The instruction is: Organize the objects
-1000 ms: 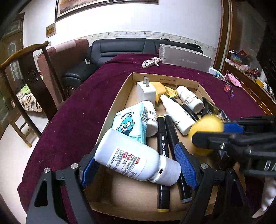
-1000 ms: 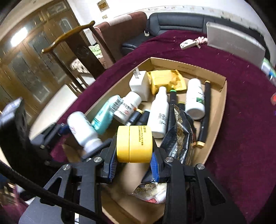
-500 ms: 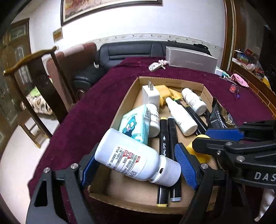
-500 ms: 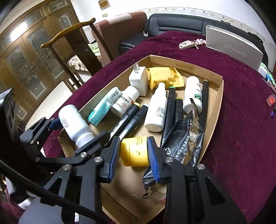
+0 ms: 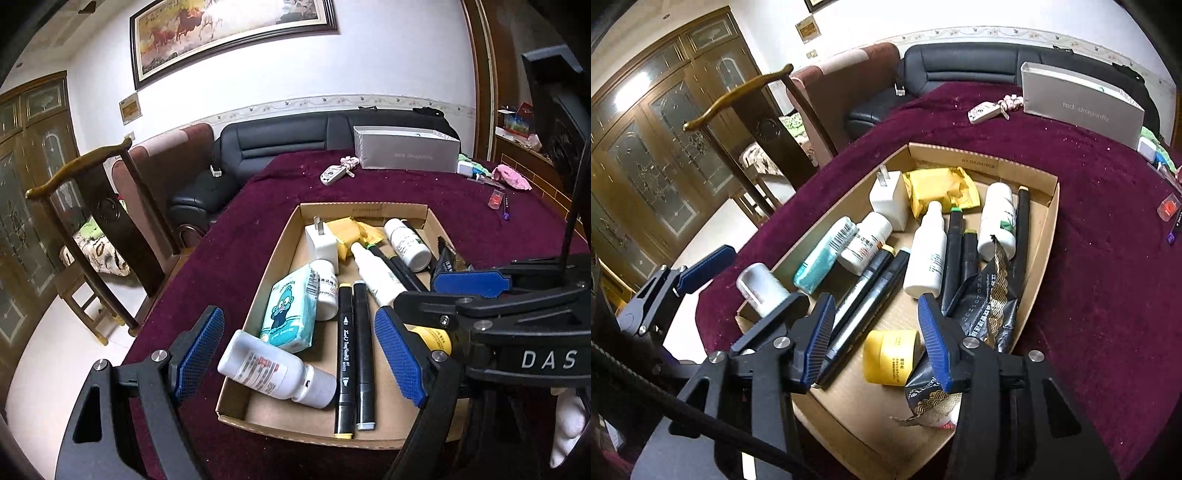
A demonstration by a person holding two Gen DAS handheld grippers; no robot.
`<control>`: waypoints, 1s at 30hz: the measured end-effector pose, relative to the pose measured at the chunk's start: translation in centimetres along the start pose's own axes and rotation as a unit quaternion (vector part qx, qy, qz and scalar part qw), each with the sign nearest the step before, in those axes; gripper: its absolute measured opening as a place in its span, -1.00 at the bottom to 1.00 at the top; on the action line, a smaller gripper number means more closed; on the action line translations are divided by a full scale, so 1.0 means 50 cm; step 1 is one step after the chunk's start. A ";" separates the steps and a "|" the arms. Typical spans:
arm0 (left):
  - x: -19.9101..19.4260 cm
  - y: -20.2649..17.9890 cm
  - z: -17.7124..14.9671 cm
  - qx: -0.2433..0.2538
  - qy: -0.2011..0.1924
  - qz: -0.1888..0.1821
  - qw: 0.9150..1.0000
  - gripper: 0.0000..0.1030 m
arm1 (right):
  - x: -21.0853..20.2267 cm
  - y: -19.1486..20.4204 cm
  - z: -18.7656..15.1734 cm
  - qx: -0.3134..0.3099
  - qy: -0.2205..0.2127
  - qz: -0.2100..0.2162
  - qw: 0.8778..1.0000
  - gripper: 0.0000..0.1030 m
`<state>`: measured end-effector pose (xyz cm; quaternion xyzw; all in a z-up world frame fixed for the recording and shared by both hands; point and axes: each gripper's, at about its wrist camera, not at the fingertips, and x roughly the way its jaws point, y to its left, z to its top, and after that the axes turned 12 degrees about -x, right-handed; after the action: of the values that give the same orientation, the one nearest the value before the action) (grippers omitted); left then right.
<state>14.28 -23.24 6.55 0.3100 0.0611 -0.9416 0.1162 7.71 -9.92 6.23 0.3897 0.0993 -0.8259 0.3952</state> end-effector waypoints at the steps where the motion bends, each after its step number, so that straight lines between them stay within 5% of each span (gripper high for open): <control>1: -0.003 -0.001 0.000 0.000 -0.001 0.001 1.000 0.56 | -0.005 0.001 0.001 -0.001 -0.003 0.000 1.000 -0.08; 10: -0.042 -0.028 0.007 0.004 -0.028 0.011 1.000 0.56 | -0.071 -0.016 -0.001 0.010 -0.045 -0.027 0.999 0.01; 15: -0.078 -0.059 0.018 0.013 -0.061 0.013 0.998 0.57 | -0.127 -0.050 -0.013 0.019 -0.076 -0.086 0.993 0.16; 22: -0.144 -0.139 0.033 0.046 -0.143 0.021 0.989 0.76 | -0.191 -0.127 -0.047 0.055 -0.099 -0.113 0.987 0.20; 26: -0.179 -0.187 0.043 0.051 -0.163 -0.016 0.985 0.93 | -0.218 -0.166 -0.068 0.066 -0.102 -0.132 0.984 0.25; 30: -0.180 -0.225 0.059 0.028 -0.128 -0.062 0.989 0.96 | -0.236 -0.195 -0.084 0.063 -0.097 -0.175 0.978 0.37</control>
<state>16.74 -11.32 14.80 0.1853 0.0384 -0.9803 0.0559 7.47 5.37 10.51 0.3085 0.0746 -0.9208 0.2267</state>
